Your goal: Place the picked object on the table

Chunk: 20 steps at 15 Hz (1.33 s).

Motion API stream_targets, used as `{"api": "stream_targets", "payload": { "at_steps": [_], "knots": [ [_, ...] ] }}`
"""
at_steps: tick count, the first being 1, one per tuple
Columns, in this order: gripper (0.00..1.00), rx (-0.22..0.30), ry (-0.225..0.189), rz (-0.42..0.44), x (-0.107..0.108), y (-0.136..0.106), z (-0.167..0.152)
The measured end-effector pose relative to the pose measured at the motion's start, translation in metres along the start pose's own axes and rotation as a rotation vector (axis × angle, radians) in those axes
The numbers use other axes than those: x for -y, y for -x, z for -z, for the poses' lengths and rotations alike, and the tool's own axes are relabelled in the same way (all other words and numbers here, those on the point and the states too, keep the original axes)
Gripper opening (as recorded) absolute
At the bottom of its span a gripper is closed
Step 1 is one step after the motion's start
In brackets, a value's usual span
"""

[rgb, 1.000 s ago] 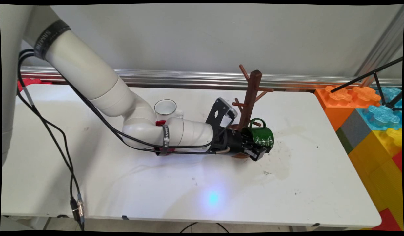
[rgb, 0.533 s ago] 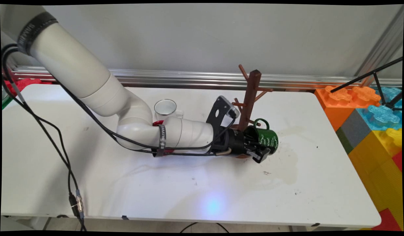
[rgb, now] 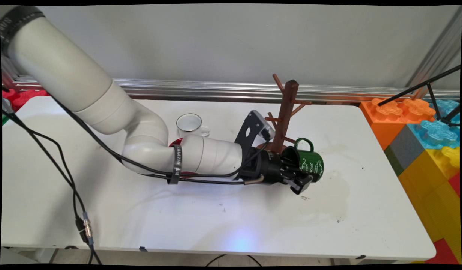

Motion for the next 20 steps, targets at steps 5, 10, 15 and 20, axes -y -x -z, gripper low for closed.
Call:
{"api": "stream_targets", "payload": {
  "at_steps": [5,10,15,20],
  "knots": [
    [0.0,0.043,-0.002,-0.042,-0.008,-0.006,0.012],
    [0.0,0.101,0.004,-0.087,-0.017,-0.011,0.025],
    [0.0,0.165,0.001,-0.129,-0.025,-0.02,0.039],
    [0.0,0.223,-0.011,-0.17,-0.031,-0.034,0.053]
  ]
}}
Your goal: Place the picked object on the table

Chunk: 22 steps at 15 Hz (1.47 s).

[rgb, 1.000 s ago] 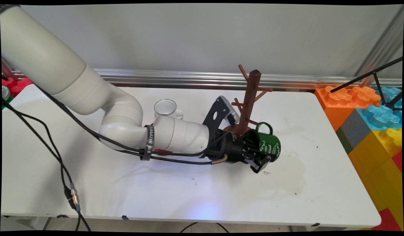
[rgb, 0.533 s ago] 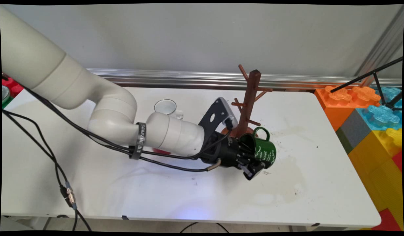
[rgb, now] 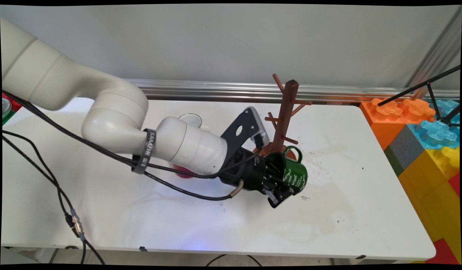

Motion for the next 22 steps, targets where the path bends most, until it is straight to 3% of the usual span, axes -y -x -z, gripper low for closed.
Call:
{"api": "stream_targets", "payload": {
  "at_steps": [8,14,19,22],
  "knots": [
    [0.0,0.083,-0.04,-0.055,-0.001,-0.019,0.032],
    [0.0,0.199,-0.024,-0.138,-0.006,-0.031,0.073],
    [0.0,0.344,-0.004,-0.256,-0.013,-0.031,0.118],
    [0.0,0.445,-0.032,-0.295,-0.009,-0.02,0.141]
  ]
}}
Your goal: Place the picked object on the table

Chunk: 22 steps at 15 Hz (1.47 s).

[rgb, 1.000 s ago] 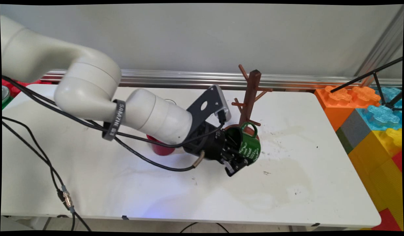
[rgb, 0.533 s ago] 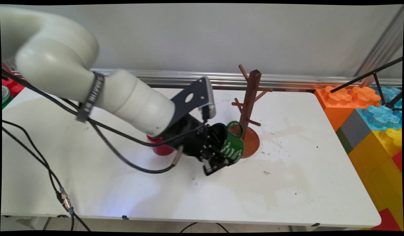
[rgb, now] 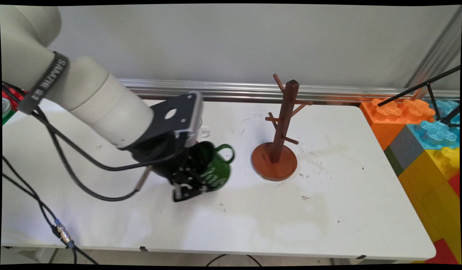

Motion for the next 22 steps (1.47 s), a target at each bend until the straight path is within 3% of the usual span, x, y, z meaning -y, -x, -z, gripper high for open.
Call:
{"api": "stream_targets", "payload": {
  "at_steps": [6,12,18,22],
  "knots": [
    [0.0,0.145,-0.021,-0.049,0.003,0.027,0.006],
    [0.0,0.27,-0.017,-0.127,0.007,0.049,-0.014],
    [0.0,0.339,0.004,-0.161,0.01,0.058,-0.055],
    [0.0,0.35,0.014,-0.175,0.011,0.059,-0.075]
  ]
}}
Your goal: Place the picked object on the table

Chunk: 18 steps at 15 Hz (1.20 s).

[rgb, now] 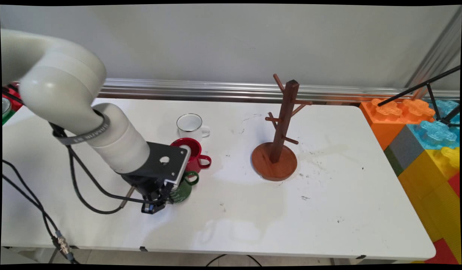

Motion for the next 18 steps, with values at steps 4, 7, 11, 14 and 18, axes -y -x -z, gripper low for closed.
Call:
{"api": "stream_targets", "payload": {
  "at_steps": [4,7,11,14,18],
  "knots": [
    [0.0,0.002,0.013,-0.011,-0.001,-0.007,-0.018],
    [0.0,0.003,0.019,-0.016,-0.002,-0.011,-0.028],
    [0.0,0.004,0.023,-0.018,-0.001,-0.013,-0.036],
    [0.0,0.004,0.025,-0.02,-0.001,-0.015,-0.041],
    [1.0,-0.006,0.028,-0.019,0.0,-0.018,-0.045]
  ]
}}
